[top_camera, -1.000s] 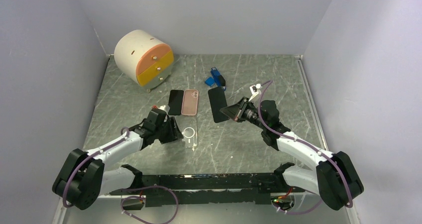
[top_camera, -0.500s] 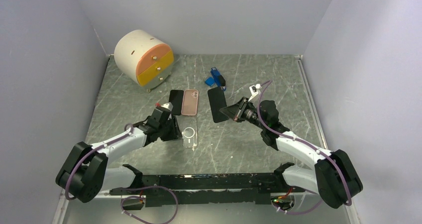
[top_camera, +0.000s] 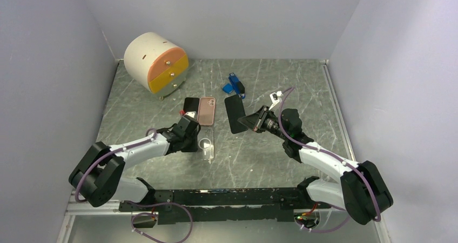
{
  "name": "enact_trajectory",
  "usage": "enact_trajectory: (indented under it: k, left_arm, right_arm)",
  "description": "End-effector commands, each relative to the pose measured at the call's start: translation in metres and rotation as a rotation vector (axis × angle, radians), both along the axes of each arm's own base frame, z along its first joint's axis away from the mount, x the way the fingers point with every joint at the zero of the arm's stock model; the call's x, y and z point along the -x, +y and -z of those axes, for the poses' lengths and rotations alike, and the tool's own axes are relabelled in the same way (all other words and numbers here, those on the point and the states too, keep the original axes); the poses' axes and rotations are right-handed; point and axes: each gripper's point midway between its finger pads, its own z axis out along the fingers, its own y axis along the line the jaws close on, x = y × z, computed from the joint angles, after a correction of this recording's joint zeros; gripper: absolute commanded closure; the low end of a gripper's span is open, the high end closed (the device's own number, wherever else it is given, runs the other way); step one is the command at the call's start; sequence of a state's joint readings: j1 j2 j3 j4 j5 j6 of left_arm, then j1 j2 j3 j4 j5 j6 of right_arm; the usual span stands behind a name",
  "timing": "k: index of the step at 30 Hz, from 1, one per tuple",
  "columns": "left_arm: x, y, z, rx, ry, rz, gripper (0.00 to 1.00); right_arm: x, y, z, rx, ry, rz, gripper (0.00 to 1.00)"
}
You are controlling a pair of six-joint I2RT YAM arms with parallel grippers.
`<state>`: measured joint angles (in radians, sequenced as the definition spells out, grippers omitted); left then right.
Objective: Take the phone out of the phone case
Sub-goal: Adjust the phone case at the center of the board.
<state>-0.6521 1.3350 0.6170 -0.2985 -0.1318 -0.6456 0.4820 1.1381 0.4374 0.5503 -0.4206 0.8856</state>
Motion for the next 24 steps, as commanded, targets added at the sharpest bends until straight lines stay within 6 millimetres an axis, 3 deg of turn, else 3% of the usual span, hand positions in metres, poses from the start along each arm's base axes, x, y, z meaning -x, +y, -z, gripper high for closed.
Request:
enact_trajectory:
  k: [1,24]
  left_arm:
    - [-0.010,-0.004,-0.006,-0.041,-0.035,0.011,0.74]
    - [-0.023,-0.005,-0.009,-0.145,-0.065,0.025,0.98]
  right_arm:
    - [-0.004,0.004,-0.036,-0.069,-0.118,-0.010,1.00]
    - [-0.005,0.005,-0.036,-0.065,-0.116,-0.018,1.00]
